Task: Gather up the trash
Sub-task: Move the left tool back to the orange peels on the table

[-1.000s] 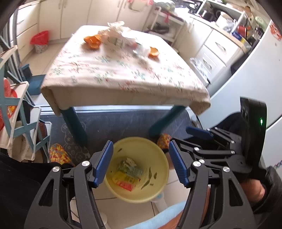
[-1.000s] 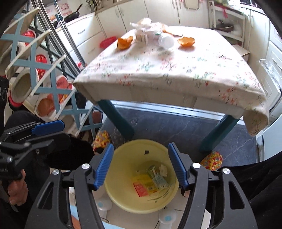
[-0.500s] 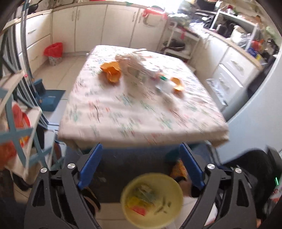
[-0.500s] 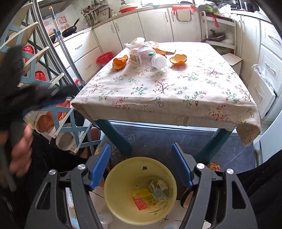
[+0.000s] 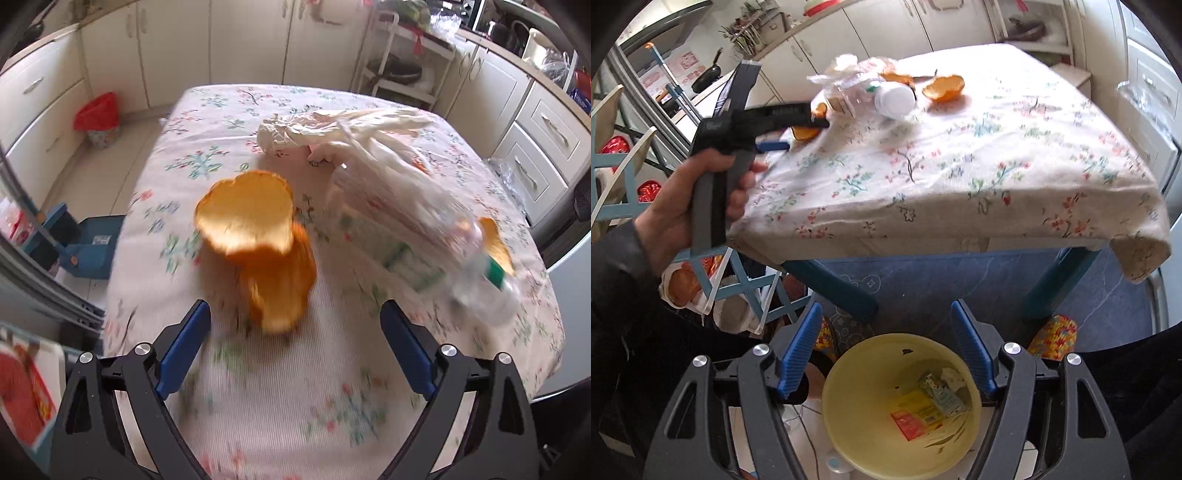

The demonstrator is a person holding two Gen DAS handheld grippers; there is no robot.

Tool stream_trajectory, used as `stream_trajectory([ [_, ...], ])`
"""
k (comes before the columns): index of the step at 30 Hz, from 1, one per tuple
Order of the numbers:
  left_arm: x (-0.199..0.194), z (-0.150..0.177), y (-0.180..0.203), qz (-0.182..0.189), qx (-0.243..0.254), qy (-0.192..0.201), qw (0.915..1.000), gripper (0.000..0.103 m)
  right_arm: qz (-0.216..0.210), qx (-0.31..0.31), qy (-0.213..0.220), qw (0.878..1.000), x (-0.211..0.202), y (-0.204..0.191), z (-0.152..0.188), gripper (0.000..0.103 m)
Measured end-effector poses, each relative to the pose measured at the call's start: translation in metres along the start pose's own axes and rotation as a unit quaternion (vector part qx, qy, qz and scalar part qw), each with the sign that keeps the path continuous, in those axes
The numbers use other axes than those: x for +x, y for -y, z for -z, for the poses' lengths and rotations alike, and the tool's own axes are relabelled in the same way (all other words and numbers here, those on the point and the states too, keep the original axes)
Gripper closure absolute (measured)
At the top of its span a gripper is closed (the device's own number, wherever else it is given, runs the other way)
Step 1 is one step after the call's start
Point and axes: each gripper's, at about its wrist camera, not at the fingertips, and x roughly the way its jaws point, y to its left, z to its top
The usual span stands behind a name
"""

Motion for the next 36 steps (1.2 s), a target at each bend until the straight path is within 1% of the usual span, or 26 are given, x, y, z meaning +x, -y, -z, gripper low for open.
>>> stream_trajectory([
  [1, 0.004, -0.005, 0.000, -0.002, 0.002, 0.003, 1.0000, 0.009, -0.001, 0.003, -0.005, 1.000, 0.003, 0.001, 0.000, 0.033],
  [3, 0.014, -0.015, 0.000, -0.010, 0.007, 0.011, 0.9999, 0.008, -0.003, 0.007, -0.011, 1.000, 0.006, 0.001, -0.001, 0.033],
  [5, 0.020, -0.020, 0.004, -0.027, 0.025, 0.020, 0.9991, 0.008, -0.004, 0.012, -0.015, 1.000, 0.009, 0.002, -0.001, 0.033],
  [7, 0.029, -0.027, 0.009, -0.056, 0.051, 0.011, 0.9971, 0.007, -0.003, 0.014, -0.017, 1.000, 0.011, 0.002, -0.002, 0.033],
  [9, 0.031, -0.031, 0.009, -0.056, 0.051, 0.012, 0.9971, 0.007, -0.002, 0.015, -0.020, 1.000, 0.013, 0.001, -0.001, 0.033],
  [15, 0.030, -0.028, 0.006, -0.056, 0.051, 0.012, 0.9970, 0.007, -0.002, 0.013, -0.021, 1.000, 0.014, -0.001, -0.001, 0.033],
  [19, 0.031, -0.028, 0.006, -0.057, 0.050, 0.013, 0.9970, 0.007, -0.005, 0.009, -0.014, 1.000, 0.010, -0.002, 0.000, 0.029],
  [22, 0.030, -0.028, 0.007, -0.057, 0.050, 0.013, 0.9970, 0.007, -0.006, 0.009, -0.017, 1.000, 0.012, -0.003, 0.001, 0.028],
  [25, 0.031, -0.028, 0.006, -0.057, 0.050, 0.013, 0.9970, 0.007, -0.010, -0.001, -0.023, 1.000, 0.013, -0.010, 0.004, 0.028],
  [28, 0.031, -0.028, 0.006, -0.057, 0.050, 0.013, 0.9970, 0.007, -0.010, -0.018, -0.020, 1.000, 0.010, -0.018, 0.008, 0.028],
  [32, 0.031, -0.028, 0.007, -0.057, 0.050, 0.013, 0.9970, 0.007, -0.005, -0.026, -0.012, 1.000, 0.005, -0.018, 0.011, 0.028],
  [36, 0.031, -0.028, 0.007, -0.057, 0.050, 0.013, 0.9970, 0.007, 0.004, -0.013, -0.010, 1.000, 0.004, -0.012, 0.012, 0.028],
])
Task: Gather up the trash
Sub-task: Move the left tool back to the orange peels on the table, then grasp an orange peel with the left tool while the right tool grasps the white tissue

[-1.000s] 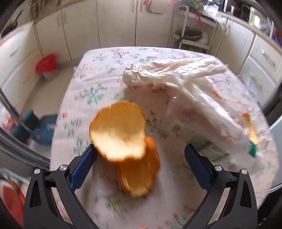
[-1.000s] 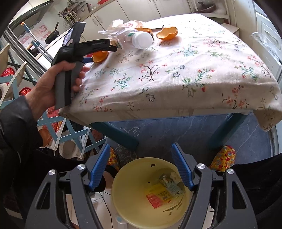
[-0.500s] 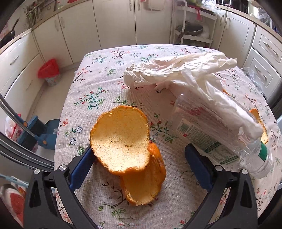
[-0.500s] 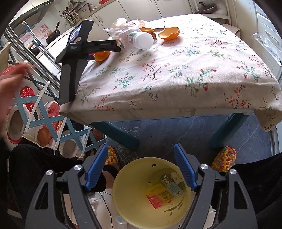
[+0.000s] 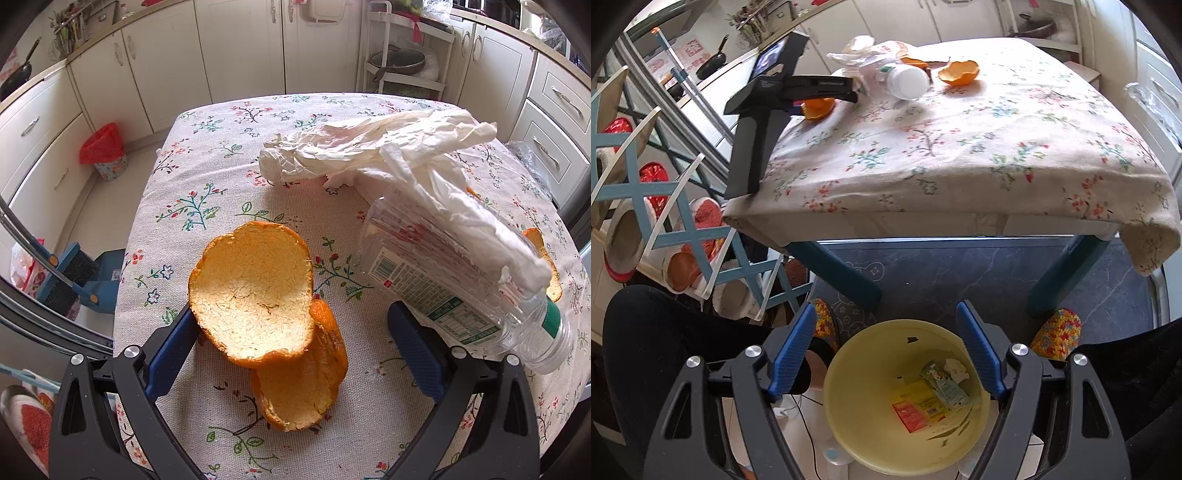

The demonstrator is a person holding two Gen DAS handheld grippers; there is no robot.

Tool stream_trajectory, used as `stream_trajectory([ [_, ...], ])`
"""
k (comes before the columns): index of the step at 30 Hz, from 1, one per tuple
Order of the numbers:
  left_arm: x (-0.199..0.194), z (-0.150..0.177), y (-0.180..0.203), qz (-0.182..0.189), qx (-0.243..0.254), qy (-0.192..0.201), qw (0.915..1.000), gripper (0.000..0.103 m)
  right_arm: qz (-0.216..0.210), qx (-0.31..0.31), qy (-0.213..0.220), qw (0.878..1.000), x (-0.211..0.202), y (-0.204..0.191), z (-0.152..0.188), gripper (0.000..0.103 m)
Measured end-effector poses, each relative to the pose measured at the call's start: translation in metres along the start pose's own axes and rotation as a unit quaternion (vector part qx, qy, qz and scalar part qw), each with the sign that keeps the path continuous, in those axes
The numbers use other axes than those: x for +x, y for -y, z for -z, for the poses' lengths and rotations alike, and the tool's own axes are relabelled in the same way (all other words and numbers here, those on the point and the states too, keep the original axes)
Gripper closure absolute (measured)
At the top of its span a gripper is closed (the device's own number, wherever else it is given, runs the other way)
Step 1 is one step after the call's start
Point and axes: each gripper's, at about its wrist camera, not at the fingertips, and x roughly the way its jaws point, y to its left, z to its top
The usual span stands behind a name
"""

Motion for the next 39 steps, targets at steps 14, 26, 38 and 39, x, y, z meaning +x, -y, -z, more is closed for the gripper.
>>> stream_trajectory([
  [14, 0.000, 0.000, -0.001, 0.000, 0.000, 0.000, 1.0000, 0.007, -0.011, 0.020, -0.012, 1.000, 0.005, 0.007, -0.001, 0.028],
  [26, 0.001, -0.001, 0.000, 0.000, -0.001, 0.000, 1.0000, 0.007, -0.005, 0.034, -0.007, 0.999, 0.003, 0.015, -0.001, 0.026],
  [38, 0.000, 0.000, -0.001, 0.000, -0.002, 0.002, 1.0000, 0.007, 0.005, 0.027, -0.002, 1.000, 0.007, 0.016, -0.014, 0.026],
  [39, 0.000, -0.001, -0.001, 0.000, 0.002, -0.003, 1.0000, 0.007, 0.009, 0.022, 0.002, 1.000, 0.005, 0.015, -0.016, 0.026],
])
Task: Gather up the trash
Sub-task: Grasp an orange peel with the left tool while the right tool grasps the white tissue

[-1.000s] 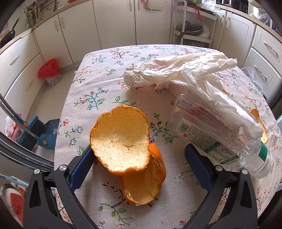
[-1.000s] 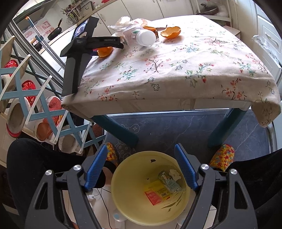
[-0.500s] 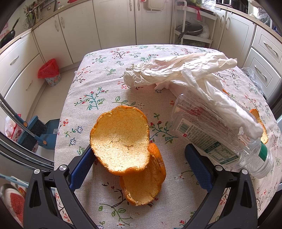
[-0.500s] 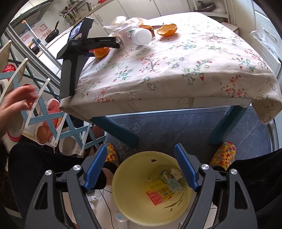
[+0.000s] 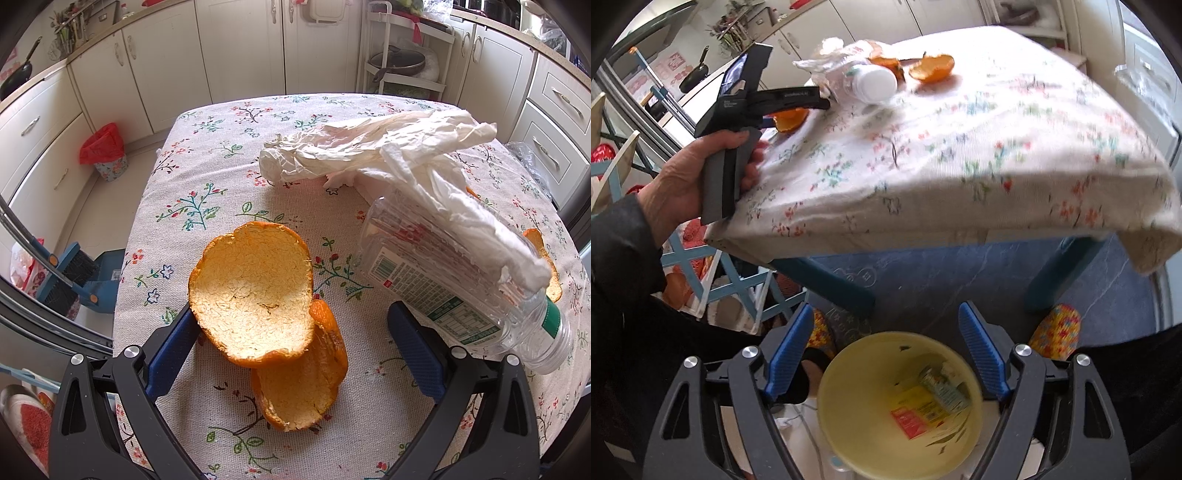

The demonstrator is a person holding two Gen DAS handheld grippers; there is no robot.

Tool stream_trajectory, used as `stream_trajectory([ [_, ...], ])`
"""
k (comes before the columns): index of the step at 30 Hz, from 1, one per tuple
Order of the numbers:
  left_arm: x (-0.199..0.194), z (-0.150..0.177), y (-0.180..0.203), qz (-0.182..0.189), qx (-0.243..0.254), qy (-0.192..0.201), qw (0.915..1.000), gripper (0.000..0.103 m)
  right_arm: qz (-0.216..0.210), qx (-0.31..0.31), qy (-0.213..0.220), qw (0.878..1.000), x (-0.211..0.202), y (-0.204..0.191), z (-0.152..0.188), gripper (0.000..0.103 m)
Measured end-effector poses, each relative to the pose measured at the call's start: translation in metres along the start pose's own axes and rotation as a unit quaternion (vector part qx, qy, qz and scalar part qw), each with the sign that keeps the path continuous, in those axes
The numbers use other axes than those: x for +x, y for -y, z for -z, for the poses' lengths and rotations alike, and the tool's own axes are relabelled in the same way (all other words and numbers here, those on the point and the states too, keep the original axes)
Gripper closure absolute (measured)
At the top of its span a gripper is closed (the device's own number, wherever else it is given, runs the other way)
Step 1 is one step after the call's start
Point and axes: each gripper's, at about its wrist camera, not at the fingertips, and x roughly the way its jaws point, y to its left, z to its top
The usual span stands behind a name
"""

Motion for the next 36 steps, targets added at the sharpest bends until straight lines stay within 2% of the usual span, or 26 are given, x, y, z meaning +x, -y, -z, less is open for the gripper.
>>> stream_trajectory([
  [3, -0.004, -0.001, -0.002, 0.006, -0.003, -0.020, 0.9998, 0.007, 0.004, -0.013, 0.013, 1.000, -0.006, -0.003, -0.013, 0.026],
  [6, -0.017, 0.002, -0.010, 0.039, -0.015, -0.006, 0.9991, 0.007, -0.001, -0.021, 0.037, 0.999, -0.014, -0.006, -0.039, 0.026],
  [9, -0.026, 0.003, -0.016, 0.055, -0.017, 0.007, 0.9983, 0.009, 0.001, -0.037, 0.063, 0.997, -0.020, -0.009, -0.074, 0.026],
  [13, -0.028, 0.001, -0.022, 0.081, -0.034, 0.010, 0.9961, 0.018, -0.004, -0.044, 0.065, 0.997, -0.016, -0.003, -0.123, 0.026],
  [16, -0.028, -0.001, -0.026, 0.090, -0.043, 0.012, 0.9949, 0.021, 0.020, -0.048, 0.074, 0.996, -0.007, 0.008, -0.159, 0.026],
  [20, -0.032, -0.004, -0.036, 0.098, -0.072, 0.017, 0.9924, 0.021, 0.041, -0.037, 0.067, 0.996, 0.014, 0.022, -0.191, 0.026],
  [21, -0.032, -0.005, -0.039, 0.100, -0.076, 0.017, 0.9919, 0.021, 0.041, -0.032, 0.063, 0.997, 0.021, 0.026, -0.198, 0.027],
  [23, -0.029, -0.007, -0.043, 0.098, -0.081, 0.017, 0.9917, 0.023, 0.037, -0.020, 0.053, 0.998, 0.032, 0.034, -0.207, 0.038],
  [29, -0.010, -0.015, -0.062, 0.108, -0.124, 0.003, 0.9864, 0.040, 0.032, -0.004, 0.032, 0.999, 0.051, 0.043, -0.217, 0.056],
  [31, -0.004, -0.017, -0.066, 0.116, -0.132, -0.003, 0.9845, 0.052, 0.035, -0.005, 0.032, 0.999, 0.053, 0.042, -0.218, 0.057],
  [35, 0.002, -0.021, -0.067, 0.111, -0.128, -0.004, 0.9856, 0.065, 0.038, 0.006, 0.035, 0.999, 0.056, 0.047, -0.222, 0.057],
  [36, 0.003, -0.021, -0.068, 0.110, -0.130, -0.005, 0.9853, 0.075, 0.038, 0.008, 0.039, 0.998, 0.055, 0.048, -0.224, 0.057],
])
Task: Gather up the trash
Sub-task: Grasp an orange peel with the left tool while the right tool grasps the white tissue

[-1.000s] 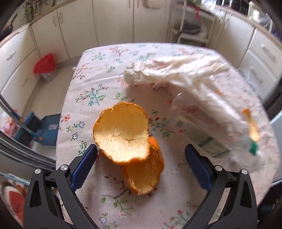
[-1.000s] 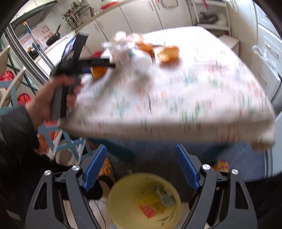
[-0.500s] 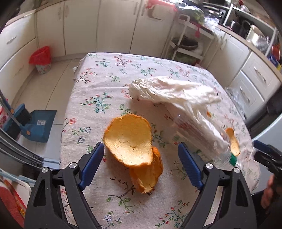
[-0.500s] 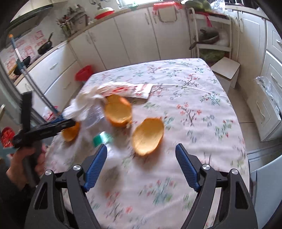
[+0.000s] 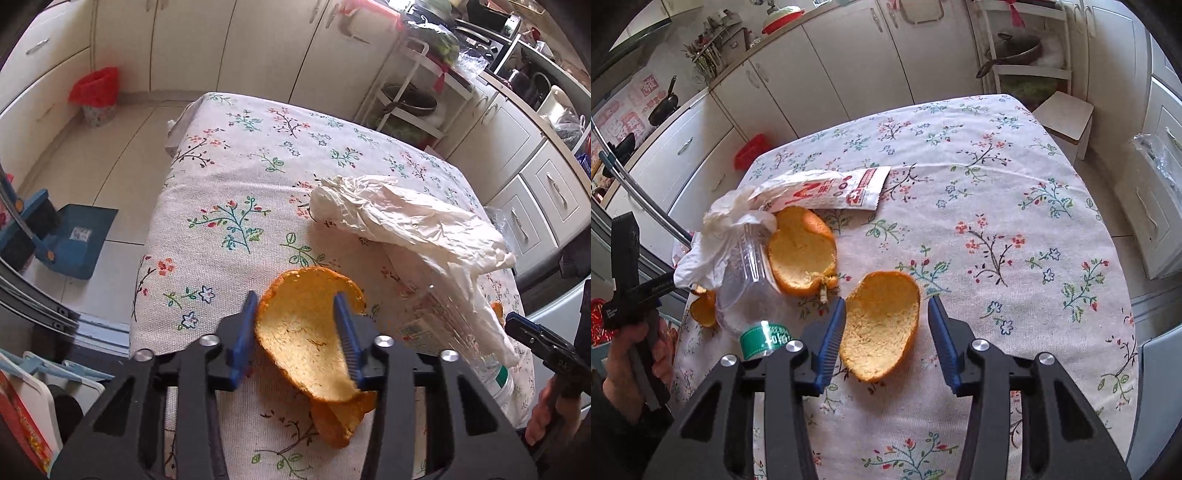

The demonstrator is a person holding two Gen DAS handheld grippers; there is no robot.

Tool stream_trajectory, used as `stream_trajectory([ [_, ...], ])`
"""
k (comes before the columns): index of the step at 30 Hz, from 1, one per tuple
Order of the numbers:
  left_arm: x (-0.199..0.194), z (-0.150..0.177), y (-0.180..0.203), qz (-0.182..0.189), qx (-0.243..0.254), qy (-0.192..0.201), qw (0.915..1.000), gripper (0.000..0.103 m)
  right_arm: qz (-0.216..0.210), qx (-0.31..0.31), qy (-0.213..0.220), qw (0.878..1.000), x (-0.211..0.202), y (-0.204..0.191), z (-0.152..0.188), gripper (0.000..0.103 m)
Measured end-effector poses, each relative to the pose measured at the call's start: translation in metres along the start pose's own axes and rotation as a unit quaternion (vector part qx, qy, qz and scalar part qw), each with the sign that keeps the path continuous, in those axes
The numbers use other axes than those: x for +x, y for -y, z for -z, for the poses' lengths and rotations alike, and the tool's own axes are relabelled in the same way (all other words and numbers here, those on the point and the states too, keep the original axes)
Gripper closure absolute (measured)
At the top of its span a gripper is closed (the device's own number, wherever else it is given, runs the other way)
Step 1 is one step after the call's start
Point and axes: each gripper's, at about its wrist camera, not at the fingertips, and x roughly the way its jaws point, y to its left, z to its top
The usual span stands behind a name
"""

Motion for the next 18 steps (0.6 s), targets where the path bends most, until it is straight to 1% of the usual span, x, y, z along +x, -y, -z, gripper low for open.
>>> stream_trajectory([
  [1, 0.002, -0.001, -0.001, 0.001, -0.004, -0.003, 1.0000, 0.088, 0.000, -0.004, 0.010, 1.000, -0.003, -0.002, -0.002, 0.057],
  [2, 0.004, -0.002, -0.003, 0.006, -0.010, -0.009, 0.9999, 0.094, -0.005, -0.011, 0.021, 1.000, -0.006, -0.006, -0.004, 0.057],
  [4, 0.005, -0.005, -0.002, 0.009, -0.010, -0.010, 0.9999, 0.097, -0.019, -0.035, 0.043, 0.998, -0.013, -0.020, -0.007, 0.056],
  [6, 0.003, -0.008, 0.003, 0.011, -0.003, -0.006, 0.9999, 0.098, -0.043, -0.052, 0.054, 0.996, -0.014, -0.035, -0.011, 0.054],
  [9, -0.006, -0.013, 0.009, 0.017, 0.001, 0.006, 0.9998, 0.098, -0.083, -0.070, 0.063, 0.992, -0.010, -0.061, -0.018, 0.044],
  [10, -0.009, -0.014, 0.010, 0.020, -0.001, 0.011, 0.9997, 0.098, -0.096, -0.080, 0.064, 0.990, -0.008, -0.071, -0.021, 0.038],
  [12, -0.017, -0.019, 0.009, 0.029, -0.007, 0.022, 0.9993, 0.098, -0.114, -0.098, 0.068, 0.986, -0.005, -0.090, -0.023, 0.035],
  [13, -0.020, -0.020, 0.009, 0.033, -0.009, 0.025, 0.9991, 0.098, -0.120, -0.106, 0.069, 0.985, -0.003, -0.098, -0.024, 0.030],
  [14, -0.023, -0.023, 0.008, 0.039, -0.012, 0.029, 0.9988, 0.098, -0.121, -0.123, 0.070, 0.982, 0.000, -0.110, -0.024, 0.028],
  [16, -0.030, -0.026, 0.006, 0.051, -0.020, 0.034, 0.9979, 0.098, -0.099, -0.155, 0.073, 0.980, 0.006, -0.129, -0.023, 0.028],
  [18, -0.036, -0.028, 0.005, 0.051, -0.020, 0.041, 0.9976, 0.098, -0.077, -0.180, 0.066, 0.978, 0.017, -0.144, -0.021, 0.028],
])
